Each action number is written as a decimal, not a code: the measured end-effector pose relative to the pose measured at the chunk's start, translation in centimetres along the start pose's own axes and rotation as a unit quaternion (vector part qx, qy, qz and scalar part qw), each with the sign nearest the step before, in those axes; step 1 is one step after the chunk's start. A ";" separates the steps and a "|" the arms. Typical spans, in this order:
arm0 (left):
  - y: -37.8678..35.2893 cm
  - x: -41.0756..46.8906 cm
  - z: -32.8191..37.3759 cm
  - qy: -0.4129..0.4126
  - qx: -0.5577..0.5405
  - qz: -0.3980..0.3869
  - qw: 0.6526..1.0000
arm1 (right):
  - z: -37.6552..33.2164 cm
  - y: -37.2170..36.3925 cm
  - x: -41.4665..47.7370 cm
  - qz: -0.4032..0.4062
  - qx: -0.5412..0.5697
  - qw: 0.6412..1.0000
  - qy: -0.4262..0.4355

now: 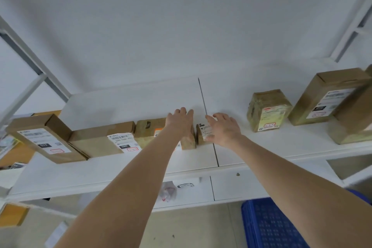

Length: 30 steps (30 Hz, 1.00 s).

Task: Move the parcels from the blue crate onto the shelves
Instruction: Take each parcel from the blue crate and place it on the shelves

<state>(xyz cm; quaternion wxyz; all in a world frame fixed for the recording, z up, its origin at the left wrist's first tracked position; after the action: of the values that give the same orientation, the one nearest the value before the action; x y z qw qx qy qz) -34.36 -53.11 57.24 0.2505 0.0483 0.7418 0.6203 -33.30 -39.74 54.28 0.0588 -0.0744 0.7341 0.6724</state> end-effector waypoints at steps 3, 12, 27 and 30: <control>2.4 1.0 1.9 -0.029 0.003 0.044 0.999 | 1.8 2.8 -0.9 0.101 0.036 0.994 0.003; 0.4 4.0 7.4 -0.054 0.049 -0.011 0.997 | 15.0 5.7 1.1 0.039 -0.016 0.983 -0.180; 0.1 3.1 7.4 0.005 0.081 -0.028 0.996 | 9.6 3.8 1.3 0.025 -0.016 0.999 -0.045; 0.2 3.1 7.6 0.000 0.069 -0.046 0.997 | 9.3 3.7 0.9 0.016 -0.014 0.999 -0.044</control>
<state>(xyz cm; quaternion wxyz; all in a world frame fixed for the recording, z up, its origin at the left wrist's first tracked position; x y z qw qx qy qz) -33.81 -45.07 55.68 0.2744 0.0315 0.7843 0.5555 -35.01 -30.22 56.91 0.0792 -0.0344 0.7222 0.6863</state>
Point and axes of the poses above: each hand's wrist, its own x-axis towards the middle knuckle, its own y-axis out of the back of the hand, z = x × y, the point moved 5 cm from there along x, towards the middle knuckle, and after that the axes turned 13 degrees about -y, right-handed, at the moved point
